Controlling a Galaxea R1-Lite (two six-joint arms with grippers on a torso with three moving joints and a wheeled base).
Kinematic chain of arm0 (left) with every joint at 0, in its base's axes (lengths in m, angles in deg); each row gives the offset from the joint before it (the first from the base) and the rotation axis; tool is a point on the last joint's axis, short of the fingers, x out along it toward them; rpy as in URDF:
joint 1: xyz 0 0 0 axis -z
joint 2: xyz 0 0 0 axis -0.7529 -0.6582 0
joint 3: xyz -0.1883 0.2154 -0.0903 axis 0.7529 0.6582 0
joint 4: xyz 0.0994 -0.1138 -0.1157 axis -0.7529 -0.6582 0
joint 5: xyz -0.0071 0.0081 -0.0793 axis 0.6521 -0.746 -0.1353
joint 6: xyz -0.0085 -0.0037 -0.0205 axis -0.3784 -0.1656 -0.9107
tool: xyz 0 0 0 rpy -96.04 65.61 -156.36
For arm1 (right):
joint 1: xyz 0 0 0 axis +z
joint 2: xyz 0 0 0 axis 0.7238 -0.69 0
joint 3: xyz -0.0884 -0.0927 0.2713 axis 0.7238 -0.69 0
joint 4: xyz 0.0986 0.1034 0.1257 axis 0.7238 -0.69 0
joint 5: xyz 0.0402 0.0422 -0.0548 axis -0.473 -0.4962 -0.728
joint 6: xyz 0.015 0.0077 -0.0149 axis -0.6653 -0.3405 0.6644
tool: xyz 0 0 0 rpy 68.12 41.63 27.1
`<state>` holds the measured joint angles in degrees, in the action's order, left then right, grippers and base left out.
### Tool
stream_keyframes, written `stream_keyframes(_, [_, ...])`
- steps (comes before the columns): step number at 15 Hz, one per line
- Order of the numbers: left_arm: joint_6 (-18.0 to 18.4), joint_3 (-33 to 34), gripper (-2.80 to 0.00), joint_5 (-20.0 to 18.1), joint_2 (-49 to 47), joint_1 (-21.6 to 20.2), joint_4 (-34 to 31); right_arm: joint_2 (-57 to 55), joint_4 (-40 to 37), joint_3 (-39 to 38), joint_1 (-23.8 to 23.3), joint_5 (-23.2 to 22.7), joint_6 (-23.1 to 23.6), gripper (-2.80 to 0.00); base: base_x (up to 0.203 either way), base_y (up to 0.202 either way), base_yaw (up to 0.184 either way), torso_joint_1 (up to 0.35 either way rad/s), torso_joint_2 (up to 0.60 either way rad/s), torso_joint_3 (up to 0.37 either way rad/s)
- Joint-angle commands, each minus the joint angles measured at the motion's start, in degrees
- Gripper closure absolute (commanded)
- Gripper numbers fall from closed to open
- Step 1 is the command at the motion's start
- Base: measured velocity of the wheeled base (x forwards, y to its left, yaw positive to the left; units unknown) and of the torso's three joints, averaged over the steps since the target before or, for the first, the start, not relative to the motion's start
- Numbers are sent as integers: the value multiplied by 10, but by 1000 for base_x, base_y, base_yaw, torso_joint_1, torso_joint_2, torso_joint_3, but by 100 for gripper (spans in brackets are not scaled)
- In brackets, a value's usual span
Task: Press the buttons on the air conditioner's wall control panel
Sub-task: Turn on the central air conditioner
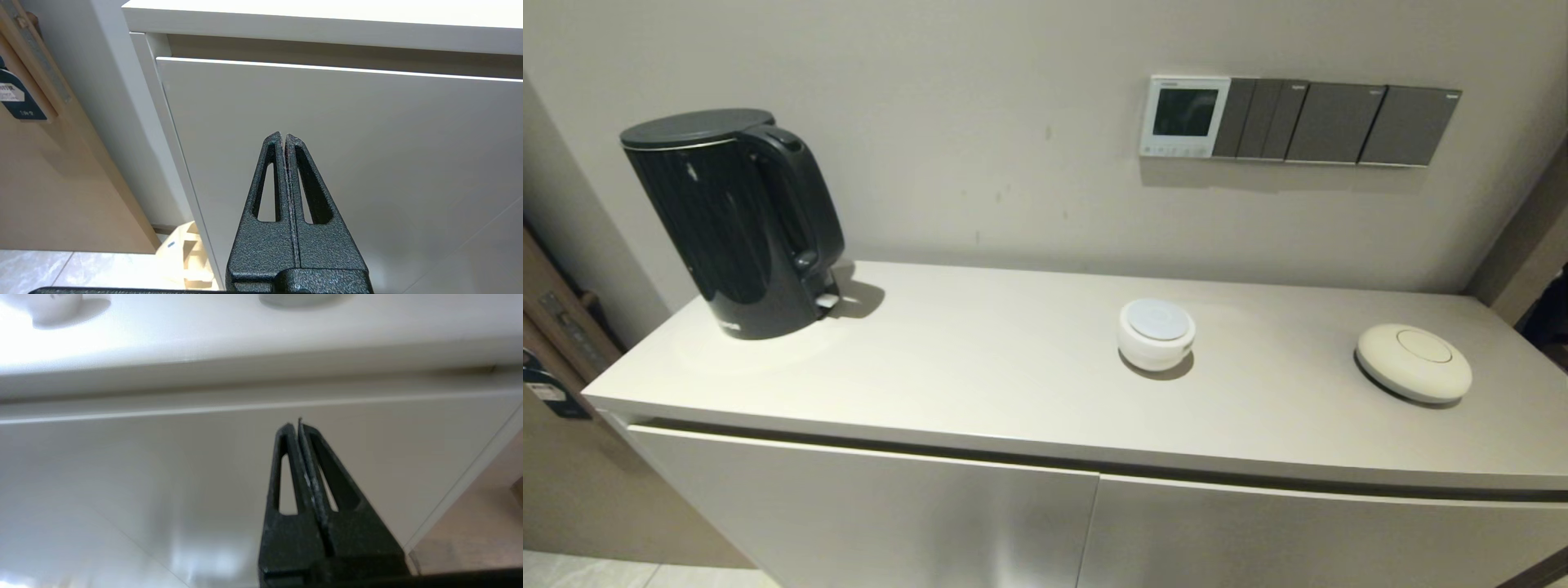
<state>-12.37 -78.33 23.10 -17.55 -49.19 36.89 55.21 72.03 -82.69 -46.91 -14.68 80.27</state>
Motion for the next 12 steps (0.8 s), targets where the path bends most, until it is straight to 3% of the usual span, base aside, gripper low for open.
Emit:
stream_keyframes(1, [0, 0, 0, 0, 0, 0, 0, -113, 100, 9, -6, 1, 2, 0, 0, 0, 0, 0, 0, 0])
stream_keyframes(6, [0, 0, 0, 0, 0, 0, 0, -330, 388, 66, -12, 30, 26, 0, 0, 0, 0, 0, 0, 0])
stream_keyframes(9, [0, 0, 0, 0, 0, 0, 0, -456, 538, 154, 13, 97, 39, 0, 0, 0, 0, 0, 0, 0])
stream_keyframes(12, [0, 0, 0, 0, -1, 0, 0, -547, 592, 268, 67, 160, 45, 0, 0, 0, 0, 0, 0, 0])
